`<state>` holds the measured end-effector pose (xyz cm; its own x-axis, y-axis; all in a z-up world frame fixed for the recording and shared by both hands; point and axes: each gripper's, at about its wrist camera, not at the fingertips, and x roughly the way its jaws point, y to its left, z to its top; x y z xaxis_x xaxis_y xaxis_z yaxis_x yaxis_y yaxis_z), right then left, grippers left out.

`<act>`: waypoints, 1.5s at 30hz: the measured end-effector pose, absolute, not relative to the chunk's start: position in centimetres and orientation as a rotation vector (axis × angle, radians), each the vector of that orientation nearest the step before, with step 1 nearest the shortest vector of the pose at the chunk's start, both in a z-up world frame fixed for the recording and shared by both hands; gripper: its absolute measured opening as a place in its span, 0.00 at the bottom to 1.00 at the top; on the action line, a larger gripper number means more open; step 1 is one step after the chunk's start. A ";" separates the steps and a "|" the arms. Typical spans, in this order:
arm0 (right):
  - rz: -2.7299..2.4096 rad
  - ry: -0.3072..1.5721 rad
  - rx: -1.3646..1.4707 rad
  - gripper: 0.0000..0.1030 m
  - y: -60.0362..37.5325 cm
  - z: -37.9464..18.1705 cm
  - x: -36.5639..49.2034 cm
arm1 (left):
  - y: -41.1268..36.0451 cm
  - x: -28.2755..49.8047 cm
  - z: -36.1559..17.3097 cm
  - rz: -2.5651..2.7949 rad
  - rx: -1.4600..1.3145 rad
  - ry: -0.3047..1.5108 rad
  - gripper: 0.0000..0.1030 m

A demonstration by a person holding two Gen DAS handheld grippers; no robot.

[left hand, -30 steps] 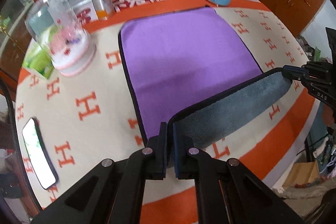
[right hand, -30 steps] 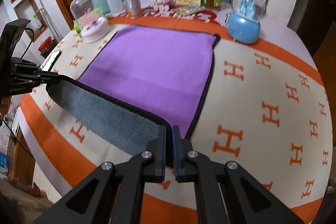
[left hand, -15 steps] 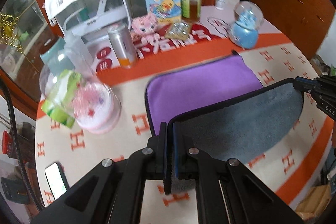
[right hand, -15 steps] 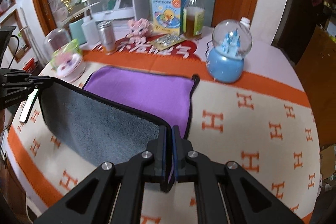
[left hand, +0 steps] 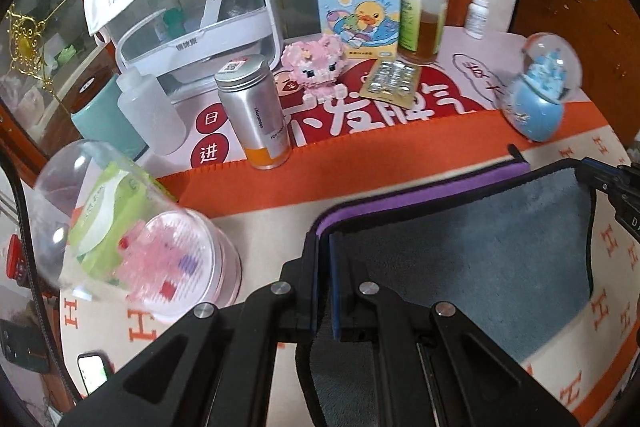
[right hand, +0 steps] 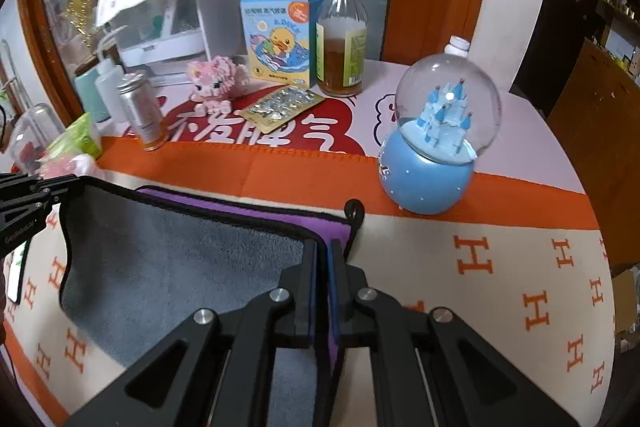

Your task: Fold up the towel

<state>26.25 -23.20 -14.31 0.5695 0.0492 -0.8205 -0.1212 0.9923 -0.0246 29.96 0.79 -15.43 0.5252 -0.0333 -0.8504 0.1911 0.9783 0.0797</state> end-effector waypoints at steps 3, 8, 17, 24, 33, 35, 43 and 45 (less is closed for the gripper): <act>0.085 0.975 -0.093 0.05 -23.0 -15.6 27.7 | 0.6 31.2 -16.5 -0.121 0.172 1.013 0.03; 0.070 0.998 -0.100 0.05 -22.7 -17.0 29.5 | 0.1 32.8 -18.2 -0.098 0.173 1.030 0.03; 0.063 1.031 -0.068 0.06 -22.8 -18.5 30.5 | 0.0 33.8 -20.4 -0.062 0.167 1.063 0.22; 0.060 1.026 -0.050 0.23 -22.5 -18.2 29.8 | 0.2 33.2 -19.3 -0.035 0.157 1.025 0.73; 0.034 0.996 -0.013 0.43 -22.5 -16.5 28.9 | -0.1 32.4 -18.3 -0.042 0.134 1.031 0.78; 0.032 0.996 -0.012 0.43 -22.5 -16.2 28.5 | -0.1 32.0 -18.0 -0.025 0.129 1.033 0.78; 0.013 1.016 0.009 0.43 -22.3 -14.6 25.5 | 0.4 28.8 -15.3 -0.016 0.077 1.022 0.80; 0.009 1.021 0.031 0.44 -22.4 -14.1 24.6 | 0.4 27.4 -14.4 -0.005 0.066 1.014 0.87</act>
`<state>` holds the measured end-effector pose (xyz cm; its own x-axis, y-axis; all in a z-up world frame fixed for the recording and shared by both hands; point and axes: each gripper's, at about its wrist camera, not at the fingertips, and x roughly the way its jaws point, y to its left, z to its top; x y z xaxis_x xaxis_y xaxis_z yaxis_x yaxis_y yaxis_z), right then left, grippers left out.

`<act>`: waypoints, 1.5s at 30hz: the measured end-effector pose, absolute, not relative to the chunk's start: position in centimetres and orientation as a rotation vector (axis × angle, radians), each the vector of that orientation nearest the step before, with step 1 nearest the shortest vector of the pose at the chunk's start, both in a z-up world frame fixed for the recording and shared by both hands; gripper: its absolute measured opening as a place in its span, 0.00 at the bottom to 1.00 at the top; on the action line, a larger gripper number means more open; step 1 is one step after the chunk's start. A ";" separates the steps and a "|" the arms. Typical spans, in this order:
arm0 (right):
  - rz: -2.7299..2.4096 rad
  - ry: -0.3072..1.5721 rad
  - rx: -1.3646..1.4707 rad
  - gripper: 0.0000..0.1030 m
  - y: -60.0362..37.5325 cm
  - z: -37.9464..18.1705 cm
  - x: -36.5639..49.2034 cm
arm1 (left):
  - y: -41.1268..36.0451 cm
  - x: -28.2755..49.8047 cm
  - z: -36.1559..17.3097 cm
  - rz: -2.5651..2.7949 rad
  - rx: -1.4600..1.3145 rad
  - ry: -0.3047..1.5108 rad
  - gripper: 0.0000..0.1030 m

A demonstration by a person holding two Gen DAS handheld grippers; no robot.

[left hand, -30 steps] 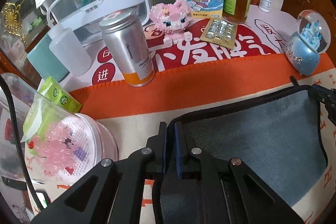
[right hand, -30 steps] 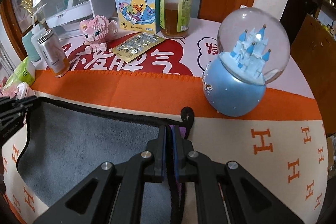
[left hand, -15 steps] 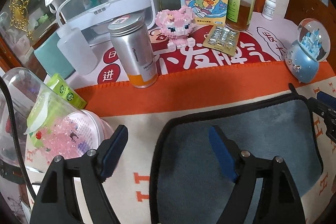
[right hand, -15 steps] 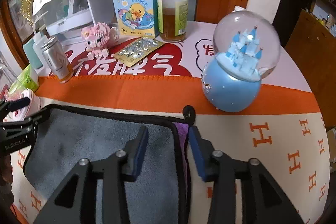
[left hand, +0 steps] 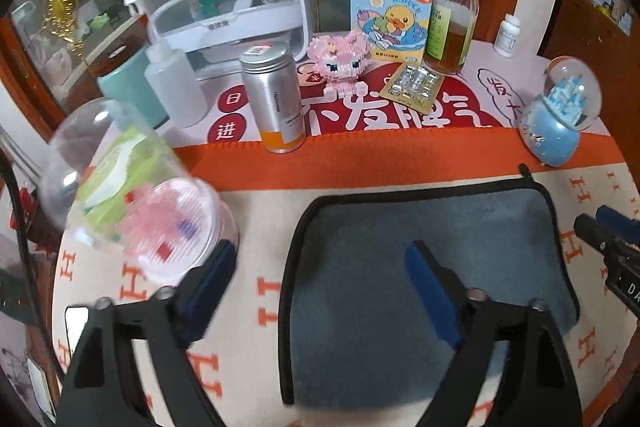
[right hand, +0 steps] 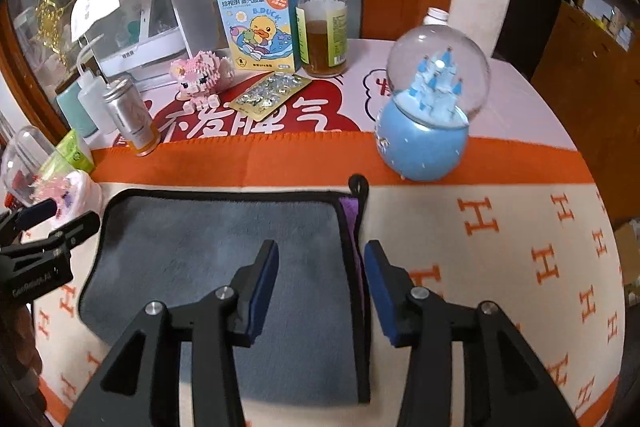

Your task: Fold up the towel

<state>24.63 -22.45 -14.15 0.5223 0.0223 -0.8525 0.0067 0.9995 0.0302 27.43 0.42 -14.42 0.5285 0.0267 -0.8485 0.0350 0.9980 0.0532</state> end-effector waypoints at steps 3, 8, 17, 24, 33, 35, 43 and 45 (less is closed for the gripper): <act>0.004 1.024 0.066 0.50 -22.6 -13.0 22.8 | 0.4 25.6 -13.2 -0.010 0.051 1.010 0.87; -0.004 1.006 0.075 0.50 -22.3 -10.9 20.0 | 0.5 22.1 -10.5 -0.025 0.026 0.989 0.91; -0.002 0.955 0.059 0.56 -21.1 -6.4 14.5 | 0.9 15.7 -5.4 -0.024 -0.005 0.932 0.99; 0.010 0.923 0.067 0.60 -20.3 -3.6 10.8 | 1.0 11.6 -2.1 -0.019 0.007 0.895 0.99; -0.002 0.926 0.075 0.60 -19.7 -2.0 6.8 | 1.4 7.8 -0.3 -0.009 -0.010 0.913 0.99; 0.001 0.930 0.075 0.60 -19.5 -1.7 6.0 | 1.4 6.9 -0.1 -0.012 -0.013 0.921 0.99; 0.033 0.944 0.091 0.60 -19.0 -1.2 3.2 | 0.9 3.8 0.6 -0.008 -0.020 0.917 0.99; 0.034 0.944 0.094 0.60 -18.9 -1.1 2.7 | 0.8 3.3 0.7 -0.006 -0.022 0.918 0.99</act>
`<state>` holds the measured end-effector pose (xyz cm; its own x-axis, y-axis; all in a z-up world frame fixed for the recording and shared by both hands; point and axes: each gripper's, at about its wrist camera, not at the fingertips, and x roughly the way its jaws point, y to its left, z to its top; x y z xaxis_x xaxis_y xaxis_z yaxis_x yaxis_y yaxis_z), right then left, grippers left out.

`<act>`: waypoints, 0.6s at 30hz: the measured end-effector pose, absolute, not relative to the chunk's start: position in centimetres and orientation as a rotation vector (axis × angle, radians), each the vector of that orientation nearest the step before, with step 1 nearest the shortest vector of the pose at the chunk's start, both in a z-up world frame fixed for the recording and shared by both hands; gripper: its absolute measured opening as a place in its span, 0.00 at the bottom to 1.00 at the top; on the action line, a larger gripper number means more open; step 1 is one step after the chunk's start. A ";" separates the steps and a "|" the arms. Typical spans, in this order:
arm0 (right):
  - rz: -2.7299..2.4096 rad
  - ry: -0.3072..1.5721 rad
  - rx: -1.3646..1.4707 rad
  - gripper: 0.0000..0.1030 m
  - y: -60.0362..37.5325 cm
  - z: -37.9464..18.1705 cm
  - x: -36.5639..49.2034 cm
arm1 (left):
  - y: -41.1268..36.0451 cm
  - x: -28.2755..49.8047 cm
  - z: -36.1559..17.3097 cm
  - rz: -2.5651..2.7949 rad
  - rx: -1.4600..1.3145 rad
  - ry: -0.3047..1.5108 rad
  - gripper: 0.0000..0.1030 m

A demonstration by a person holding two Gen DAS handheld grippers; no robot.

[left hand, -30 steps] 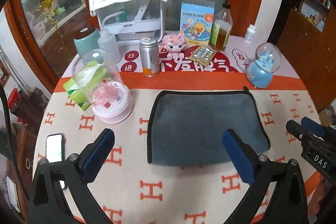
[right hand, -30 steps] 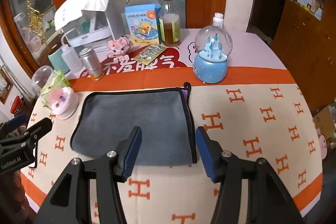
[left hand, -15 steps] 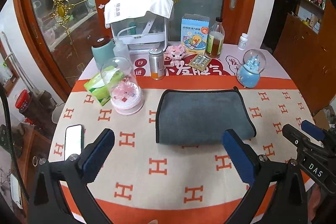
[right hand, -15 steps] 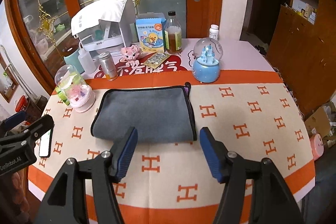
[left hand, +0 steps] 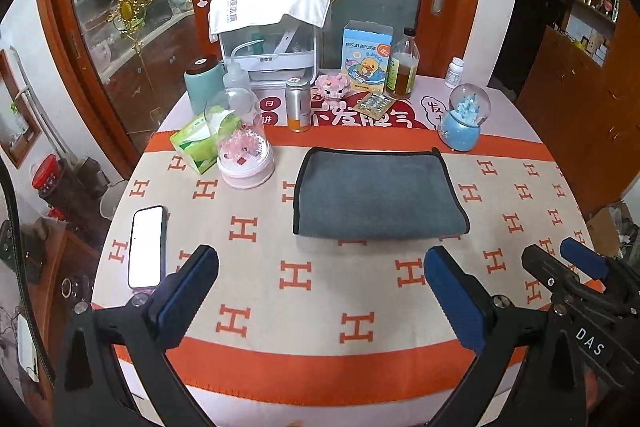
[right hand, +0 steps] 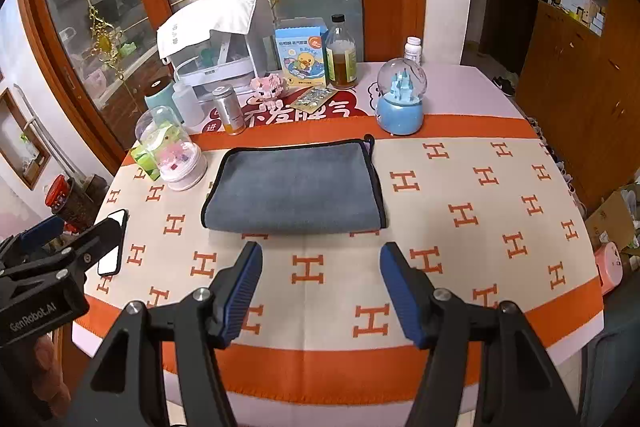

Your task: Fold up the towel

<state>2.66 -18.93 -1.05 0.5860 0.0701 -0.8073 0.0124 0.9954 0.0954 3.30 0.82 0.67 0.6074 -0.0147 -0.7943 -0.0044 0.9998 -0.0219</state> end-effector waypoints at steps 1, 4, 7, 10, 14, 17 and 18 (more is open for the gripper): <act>0.035 0.946 0.098 0.60 -18.9 -1.0 2.3 | 0.8 3.1 0.7 -0.006 -0.024 0.919 0.99; 0.028 0.947 0.097 0.60 -18.7 -0.8 1.7 | 0.4 2.4 0.7 -0.014 -0.025 0.924 0.99; 0.025 0.937 0.089 0.60 -18.5 -0.4 1.2 | 0.1 1.7 0.6 -0.016 -0.019 0.931 0.99; 0.026 0.933 0.084 0.60 -18.4 -0.3 0.9 | 0.0 1.3 0.5 -0.014 -0.025 0.938 0.99; 0.025 0.934 0.076 0.60 -18.1 -0.3 0.3 | 0.0 0.9 0.4 -0.005 -0.023 0.942 0.99; 0.025 0.936 0.077 0.60 -18.0 -0.4 0.1 | 0.3 0.6 0.5 0.008 -0.028 0.937 0.99; 0.025 0.938 0.075 0.60 -17.9 -0.4 0.0 | 0.4 0.4 0.6 0.013 -0.028 0.934 0.99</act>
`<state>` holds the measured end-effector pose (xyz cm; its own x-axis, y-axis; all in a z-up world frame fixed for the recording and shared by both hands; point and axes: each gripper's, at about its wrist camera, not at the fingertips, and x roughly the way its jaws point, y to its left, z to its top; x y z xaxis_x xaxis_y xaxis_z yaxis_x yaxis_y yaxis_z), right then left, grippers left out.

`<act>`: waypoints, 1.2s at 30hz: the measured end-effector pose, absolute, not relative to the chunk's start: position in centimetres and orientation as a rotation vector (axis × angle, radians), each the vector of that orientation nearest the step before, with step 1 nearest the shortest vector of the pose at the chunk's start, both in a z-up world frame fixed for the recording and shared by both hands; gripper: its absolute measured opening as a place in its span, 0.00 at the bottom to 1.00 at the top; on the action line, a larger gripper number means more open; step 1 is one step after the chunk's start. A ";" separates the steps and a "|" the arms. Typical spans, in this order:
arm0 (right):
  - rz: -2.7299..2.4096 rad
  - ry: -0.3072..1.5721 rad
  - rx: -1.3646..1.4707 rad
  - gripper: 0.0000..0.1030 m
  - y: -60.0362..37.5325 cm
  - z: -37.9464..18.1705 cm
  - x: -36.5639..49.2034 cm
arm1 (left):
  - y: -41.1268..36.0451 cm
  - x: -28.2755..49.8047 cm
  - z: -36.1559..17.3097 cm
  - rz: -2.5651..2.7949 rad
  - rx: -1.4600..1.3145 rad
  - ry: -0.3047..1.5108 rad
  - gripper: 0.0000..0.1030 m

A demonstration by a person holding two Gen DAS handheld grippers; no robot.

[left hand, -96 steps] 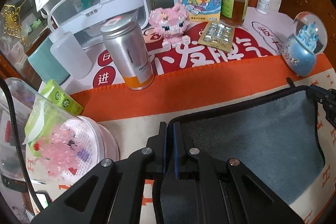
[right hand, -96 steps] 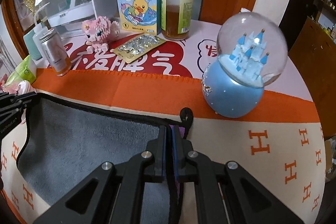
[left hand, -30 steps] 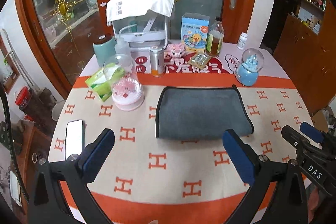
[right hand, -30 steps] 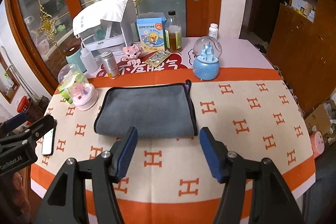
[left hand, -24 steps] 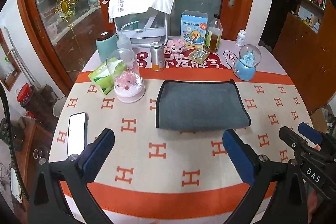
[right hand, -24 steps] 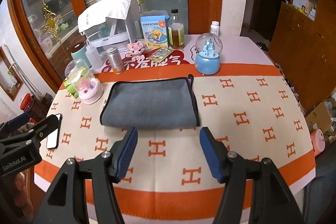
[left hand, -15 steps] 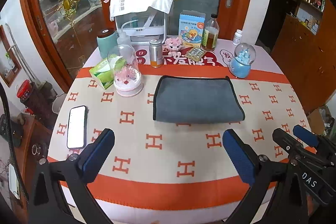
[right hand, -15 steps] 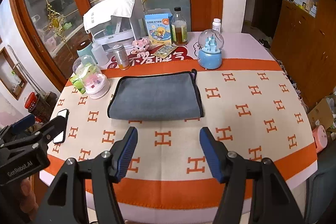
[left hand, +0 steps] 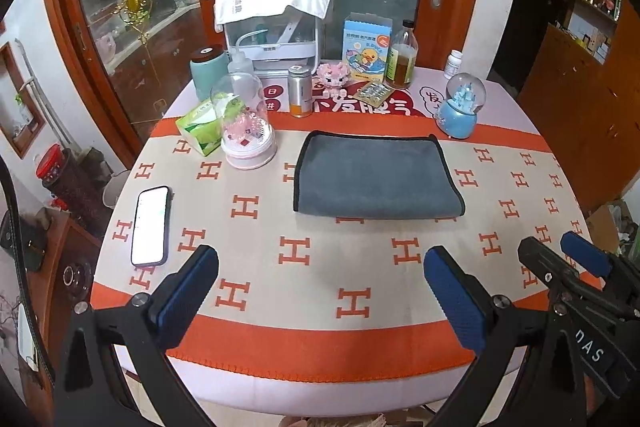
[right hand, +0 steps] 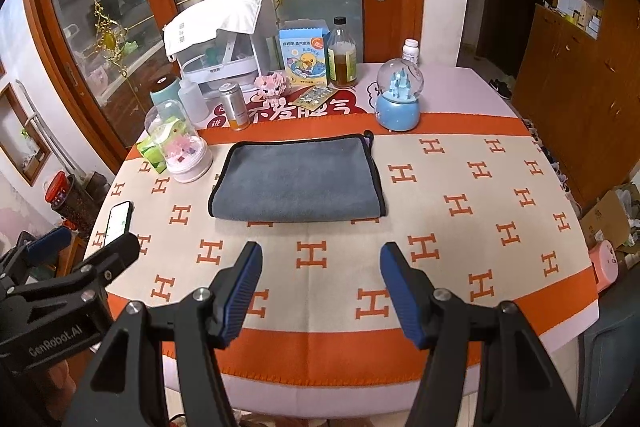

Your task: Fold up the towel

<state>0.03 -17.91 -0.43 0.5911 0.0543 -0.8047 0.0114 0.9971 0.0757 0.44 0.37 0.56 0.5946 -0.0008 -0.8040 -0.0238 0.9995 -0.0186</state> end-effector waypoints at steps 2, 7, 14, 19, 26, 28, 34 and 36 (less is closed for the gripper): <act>0.026 0.943 0.073 0.60 -17.8 -0.5 -0.1 | 0.4 0.3 0.7 0.019 -0.028 0.928 0.99; 0.028 0.949 0.064 0.60 -17.5 -0.7 -0.5 | 0.2 -0.1 0.6 0.019 -0.020 0.924 0.99; 0.026 0.945 0.056 0.60 -17.4 -0.6 -0.6 | 0.1 -0.3 0.6 0.016 -0.019 0.923 0.99; 0.025 0.941 0.051 0.60 -17.4 -0.6 -0.7 | 0.2 -0.3 0.5 0.014 -0.016 0.924 0.99; 0.025 0.942 0.049 0.60 -17.5 -0.4 -0.7 | 0.2 -0.6 0.5 0.011 -0.016 0.927 0.99; 0.026 0.943 0.047 0.60 -17.5 -0.4 -0.7 | 0.2 -0.6 0.5 0.011 -0.014 0.927 0.99; 0.025 0.941 0.046 0.60 -17.6 -0.4 -0.7 | 0.2 -0.6 0.5 0.012 -0.015 0.927 0.99; 0.025 0.941 0.047 0.60 -17.5 -0.4 -0.7 | 0.2 -0.6 0.5 0.013 -0.016 0.927 0.99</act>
<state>-0.75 -17.49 -0.36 0.5891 0.0418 -0.8070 -0.0009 0.9987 0.0511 -0.63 0.25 0.48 0.5998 0.0041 -0.8001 -0.0175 0.9998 -0.0080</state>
